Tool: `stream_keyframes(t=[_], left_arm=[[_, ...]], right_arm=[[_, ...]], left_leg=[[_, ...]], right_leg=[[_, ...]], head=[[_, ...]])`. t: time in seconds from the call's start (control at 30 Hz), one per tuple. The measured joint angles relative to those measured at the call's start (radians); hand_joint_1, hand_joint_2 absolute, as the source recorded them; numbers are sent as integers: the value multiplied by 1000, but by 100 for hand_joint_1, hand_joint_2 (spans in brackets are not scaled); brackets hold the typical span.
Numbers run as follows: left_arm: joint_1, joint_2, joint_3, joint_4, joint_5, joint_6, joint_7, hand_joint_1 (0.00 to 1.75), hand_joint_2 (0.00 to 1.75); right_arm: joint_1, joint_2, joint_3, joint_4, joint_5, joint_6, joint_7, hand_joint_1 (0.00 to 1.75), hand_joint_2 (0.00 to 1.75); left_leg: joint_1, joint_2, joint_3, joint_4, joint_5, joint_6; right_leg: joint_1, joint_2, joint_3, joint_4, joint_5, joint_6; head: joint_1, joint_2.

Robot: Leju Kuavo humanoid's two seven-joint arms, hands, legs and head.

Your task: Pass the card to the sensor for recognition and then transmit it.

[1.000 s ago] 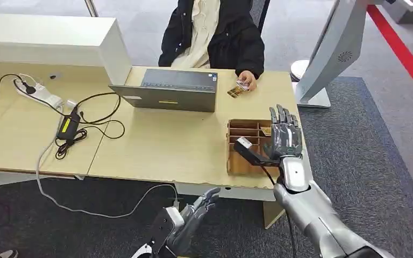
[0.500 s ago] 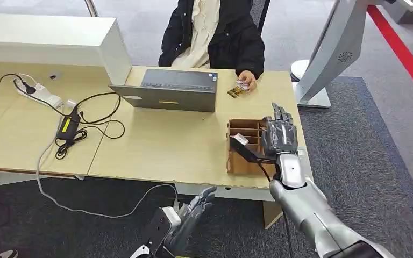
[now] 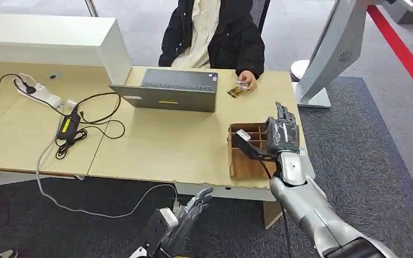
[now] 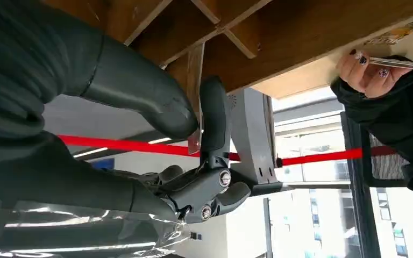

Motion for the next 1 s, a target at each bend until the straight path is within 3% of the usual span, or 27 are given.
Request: stream_keyframes(t=[0.73,1.0], left_arm=[[0,4,-2,-8,14,1,7,0,0],[0,4,-2,-9,14,1,6,0,0]], right_arm=[[5,-5,-13,-8,45,-4,-6,169,175],[6,-5,-20,-13,56,-4,-11,175,175]], left_leg=[[0,0,0,0,0,0],[0,0,0,0,0,0]], right_leg=[[0,0,0,0,0,0],[0,0,0,0,0,0]], head=[[0,0],[0,0]])
